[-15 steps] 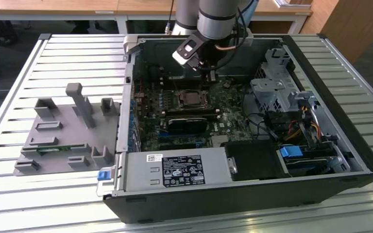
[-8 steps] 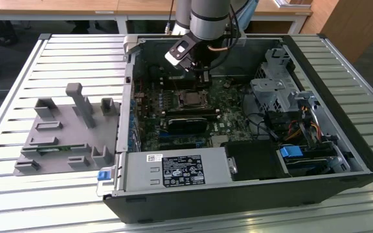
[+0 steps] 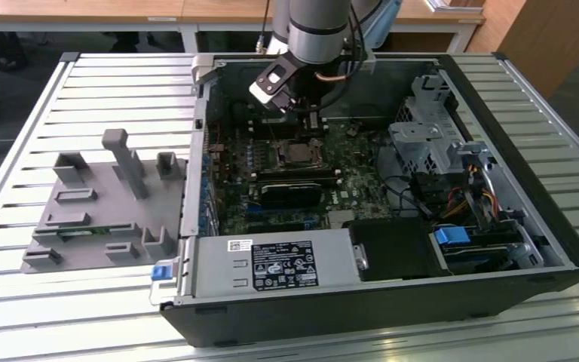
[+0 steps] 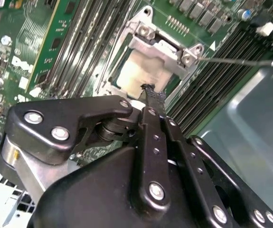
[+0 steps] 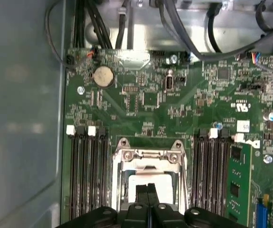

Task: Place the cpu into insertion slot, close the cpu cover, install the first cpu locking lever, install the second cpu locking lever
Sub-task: 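Close the cpu cover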

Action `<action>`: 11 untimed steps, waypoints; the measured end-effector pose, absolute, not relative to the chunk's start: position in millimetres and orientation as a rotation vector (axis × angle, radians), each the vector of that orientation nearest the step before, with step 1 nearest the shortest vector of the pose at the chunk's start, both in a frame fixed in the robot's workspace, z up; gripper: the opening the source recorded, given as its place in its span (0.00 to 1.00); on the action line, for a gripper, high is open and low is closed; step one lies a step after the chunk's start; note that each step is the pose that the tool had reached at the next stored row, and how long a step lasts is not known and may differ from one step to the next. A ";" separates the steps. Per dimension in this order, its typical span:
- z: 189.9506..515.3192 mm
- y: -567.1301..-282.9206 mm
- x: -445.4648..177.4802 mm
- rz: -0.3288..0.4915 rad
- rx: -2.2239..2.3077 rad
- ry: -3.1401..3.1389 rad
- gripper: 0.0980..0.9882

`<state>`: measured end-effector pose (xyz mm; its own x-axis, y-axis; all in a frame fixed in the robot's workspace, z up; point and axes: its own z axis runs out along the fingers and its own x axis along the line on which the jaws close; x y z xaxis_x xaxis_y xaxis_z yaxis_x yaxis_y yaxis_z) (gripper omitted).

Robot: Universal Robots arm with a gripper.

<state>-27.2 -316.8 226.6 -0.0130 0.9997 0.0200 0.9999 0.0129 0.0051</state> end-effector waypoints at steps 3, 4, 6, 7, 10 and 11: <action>224.3 -316.7 -32.0 -0.028 -2.200 -2.228 0.01; 223.4 -316.7 -33.4 -0.028 -2.200 -2.228 0.01; 221.6 -316.8 -36.0 -0.028 -2.199 -2.228 0.01; 220.7 -316.7 -37.4 -0.028 -2.199 -2.228 0.01; 216.6 -316.7 -45.1 -0.028 -2.199 -2.228 0.01; 216.0 -316.7 -46.2 -0.028 -2.199 -2.229 0.01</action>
<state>-46.2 -316.7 216.0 -0.0134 0.9997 0.0200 0.9999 0.0133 0.0051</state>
